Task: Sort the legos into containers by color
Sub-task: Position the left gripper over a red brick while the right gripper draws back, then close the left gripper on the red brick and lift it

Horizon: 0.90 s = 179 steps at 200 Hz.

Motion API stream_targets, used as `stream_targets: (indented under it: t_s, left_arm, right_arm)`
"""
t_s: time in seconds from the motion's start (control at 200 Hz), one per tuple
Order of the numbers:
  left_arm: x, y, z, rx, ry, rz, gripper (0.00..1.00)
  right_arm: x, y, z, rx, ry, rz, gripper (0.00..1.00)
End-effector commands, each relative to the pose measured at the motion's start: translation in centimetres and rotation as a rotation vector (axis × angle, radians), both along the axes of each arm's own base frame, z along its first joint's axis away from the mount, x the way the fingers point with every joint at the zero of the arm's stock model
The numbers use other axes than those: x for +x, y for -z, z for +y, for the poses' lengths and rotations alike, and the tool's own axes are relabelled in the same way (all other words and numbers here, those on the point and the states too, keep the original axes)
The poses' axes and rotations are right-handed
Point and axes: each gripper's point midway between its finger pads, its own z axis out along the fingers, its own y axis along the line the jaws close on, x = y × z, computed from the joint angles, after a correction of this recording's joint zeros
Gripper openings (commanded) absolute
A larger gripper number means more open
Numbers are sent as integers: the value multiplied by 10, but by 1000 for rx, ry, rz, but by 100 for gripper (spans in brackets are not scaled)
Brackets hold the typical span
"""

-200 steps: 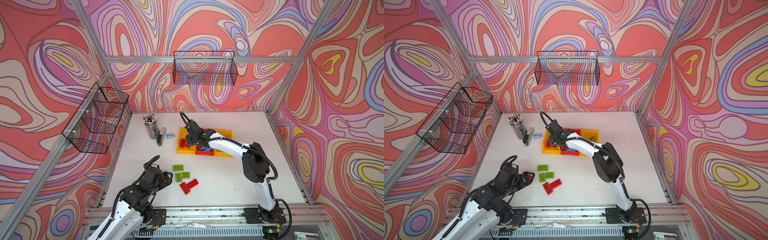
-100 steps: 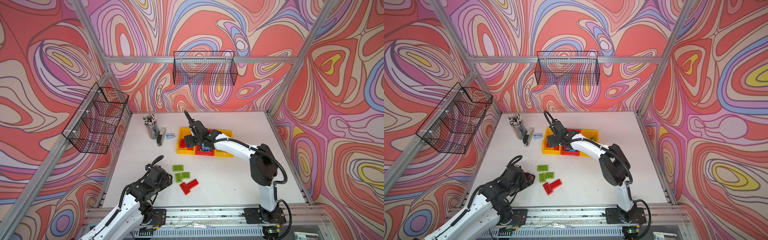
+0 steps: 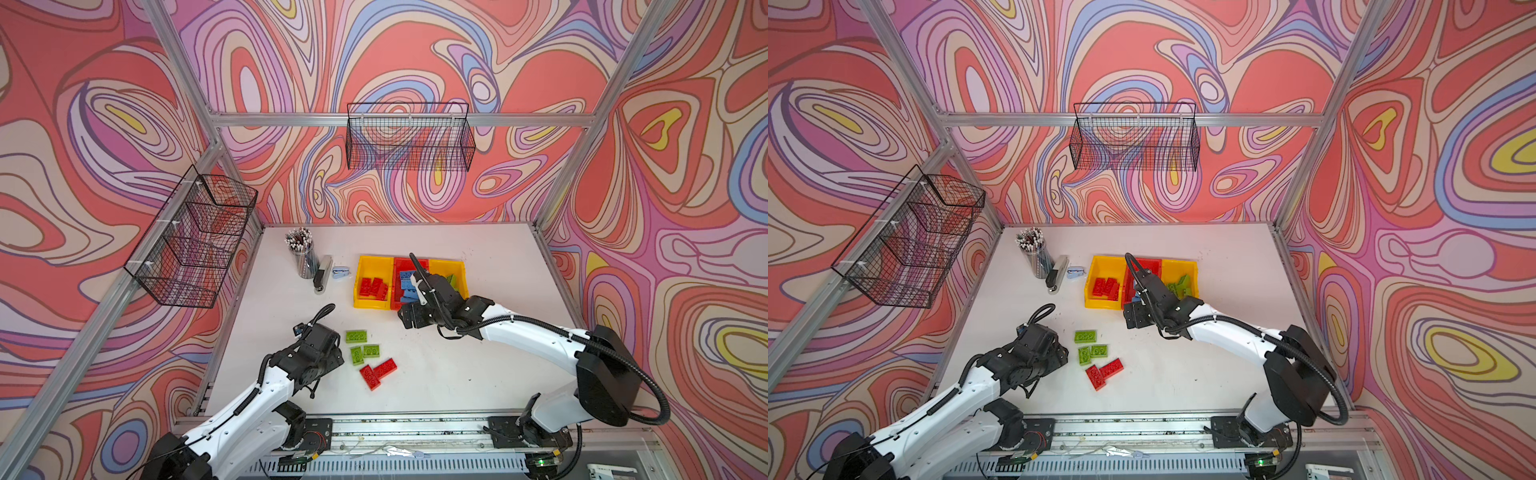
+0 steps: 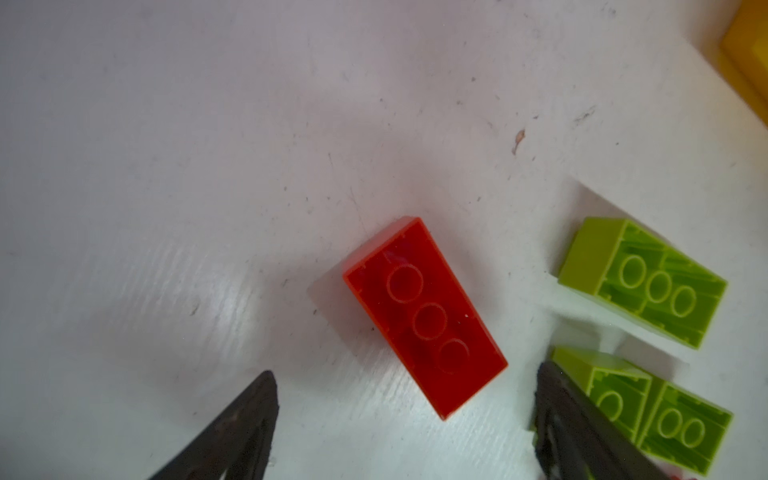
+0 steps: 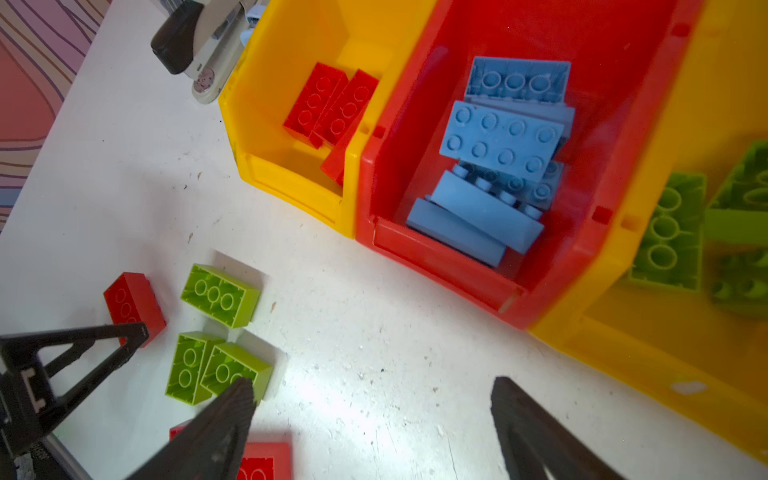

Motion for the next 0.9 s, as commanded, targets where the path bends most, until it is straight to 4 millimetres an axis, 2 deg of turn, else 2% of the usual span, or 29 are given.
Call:
stream_targets:
  t_s: [0.0,0.085,0.2,0.21,0.225,0.331,0.541,0.891]
  left_arm:
    - [21,-11,2,40,-10,-39,84]
    - [28,-10,0,50,-10,-29,83]
    - [28,3,2,61,-24,23,81]
    - [35,-5,-1,51,-26,2,80]
    - [38,-6,-2,49,-28,0,80]
    - [37,-1,-3,54,-29,28,75]
    - [41,1,1,84,-42,44,55]
    - [33,9,4,138,18,143,25]
  right_arm:
    - [-4,-16,1,79,11,-29,94]
    - [-8,-13,-3,79,13,-27,94]
    - [-11,-9,-7,69,16,-26,94]
    - [-11,-9,-8,69,16,-26,94]
    - [-12,-8,-8,70,15,-25,94]
    - [-18,-4,-10,81,4,-16,94]
    - [-26,2,-16,75,-3,-5,94]
    - [-35,-7,-19,120,-15,-16,94]
